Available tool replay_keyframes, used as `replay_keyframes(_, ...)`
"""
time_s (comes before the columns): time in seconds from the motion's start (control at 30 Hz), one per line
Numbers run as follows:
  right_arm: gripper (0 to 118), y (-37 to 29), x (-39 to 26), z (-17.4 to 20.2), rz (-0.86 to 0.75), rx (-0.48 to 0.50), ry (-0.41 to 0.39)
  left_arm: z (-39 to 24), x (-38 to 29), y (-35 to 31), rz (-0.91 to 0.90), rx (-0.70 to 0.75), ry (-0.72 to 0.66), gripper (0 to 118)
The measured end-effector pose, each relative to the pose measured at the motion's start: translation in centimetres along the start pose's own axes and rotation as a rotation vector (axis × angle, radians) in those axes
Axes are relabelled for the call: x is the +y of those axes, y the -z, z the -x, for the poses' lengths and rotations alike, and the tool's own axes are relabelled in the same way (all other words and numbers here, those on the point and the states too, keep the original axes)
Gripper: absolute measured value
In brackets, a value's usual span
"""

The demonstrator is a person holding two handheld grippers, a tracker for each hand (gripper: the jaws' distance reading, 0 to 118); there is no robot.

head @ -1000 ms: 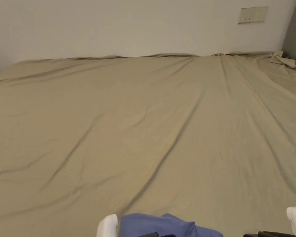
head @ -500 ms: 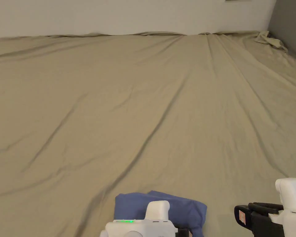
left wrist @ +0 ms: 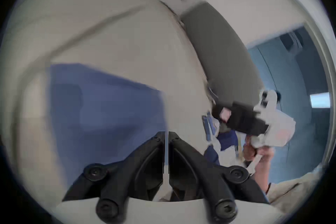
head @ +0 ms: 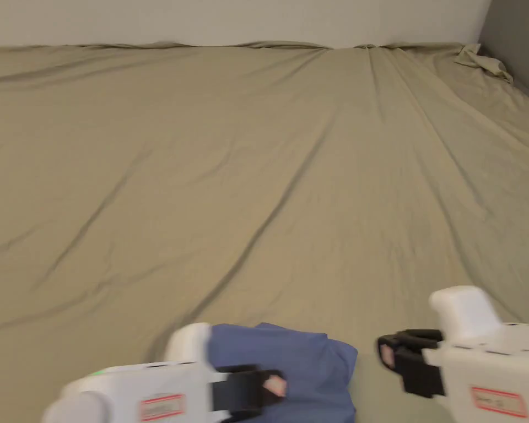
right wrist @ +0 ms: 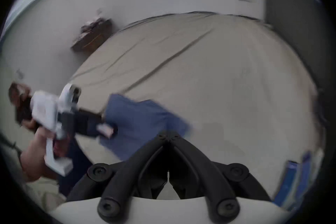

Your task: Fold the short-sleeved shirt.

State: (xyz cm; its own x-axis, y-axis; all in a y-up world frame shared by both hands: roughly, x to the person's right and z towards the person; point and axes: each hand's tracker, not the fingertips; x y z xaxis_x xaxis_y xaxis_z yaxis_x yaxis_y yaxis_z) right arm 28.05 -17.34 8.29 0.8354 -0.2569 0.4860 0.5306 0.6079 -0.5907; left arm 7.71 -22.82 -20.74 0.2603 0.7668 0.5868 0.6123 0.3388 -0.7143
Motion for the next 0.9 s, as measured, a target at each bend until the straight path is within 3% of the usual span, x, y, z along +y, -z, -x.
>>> replay_keyframes(0.07, 2, 3.3, -0.6, -0.1, 0.06, 0.273, 0.085, 2.8, 0.2, -3.6, -0.071, 0.117, -0.034, 4)
replay_keyframes(0.1, 2, 5.2, -1.0, -0.1, 0.133, 0.325, 0.136, 3.8, 0.2, -5.1, -0.091, 0.159, -0.042, 4)
replay_keyframes(0.13, 2, 6.5, -1.3, 0.3, 0.238, 0.18, 0.123, 3.8, 0.0, -6.1, -0.104, 0.179, -0.053, 4)
replay_keyframes(0.17, 2, 7.4, -1.8, 1.1, 0.272, -0.025, 0.012, 4.2, -0.1, -7.0, -0.113, 0.189, -0.064, 4)
replay_keyframes(0.2, 2, 8.1, -2.4, 1.7, 0.272, -0.154, -0.099, 4.5, -0.3, -7.6, -0.115, 0.176, -0.065, 4)
replay_keyframes(0.23, 2, 9.4, -3.4, 0.9, 0.265, -0.124, -0.133, 4.7, -0.5, -7.8, -0.117, 0.168, -0.065, 4)
replay_keyframes(0.27, 2, 9.8, -3.7, 0.1, 0.271, -0.018, -0.075, 4.1, -0.6, -7.5, -0.117, 0.162, -0.065, 4)
replay_keyframes(0.3, 2, 10.4, -3.9, -1.0, 0.289, 0.089, 0.04, 4.0, -0.7, -7.2, -0.104, 0.153, -0.061, 4)
replay_keyframes(0.33, 2, 10.9, -4.1, -2.1, 0.304, 0.107, 0.157, 4.0, -0.7, -6.7, -0.091, 0.145, -0.054, 8)
replay_keyframes(0.37, 2, 11.0, -4.3, -3.2, 0.295, 0.095, 0.226, 4.0, -0.7, -6.1, -0.079, 0.137, -0.044, 28)
replay_keyframes(0.4, 2, 11.3, -4.5, -4.1, 0.283, 0.123, 0.248, 3.9, -0.6, -5.1, -0.061, 0.134, -0.037, 89)
replay_keyframes(0.43, 2, 11.5, -4.6, -4.7, 0.285, 0.164, 0.277, 3.8, -0.5, -4.4, -0.043, 0.133, -0.025, 118)
replay_keyframes(0.5, 2, 11.1, -4.8, -5.6, 0.281, 0.192, 0.354, 2.8, -0.7, -2.4, -0.018, 0.166, 0.042, 118)
replay_keyframes(0.53, 2, 11.1, -4.9, -5.7, 0.279, 0.192, 0.343, 2.9, -1.0, -2.1, -0.069, 0.153, 0.082, 118)
replay_keyframes(0.6, 2, 11.2, -5.1, -5.9, 0.274, 0.194, 0.336, 2.3, -1.2, 0.1, 0.014, 0.14, 0.095, 118)
replay_keyframes(0.77, 2, 10.9, -5.0, -5.7, 0.274, 0.216, 0.357, 2.8, -0.6, 4.1, 0.048, 0.251, 0.116, 118)
replay_keyframes(0.9, 2, 10.3, -5.1, -5.3, 0.265, 0.23, 0.374, 1.9, -0.5, 6.0, 0.033, 0.147, 0.057, 118)
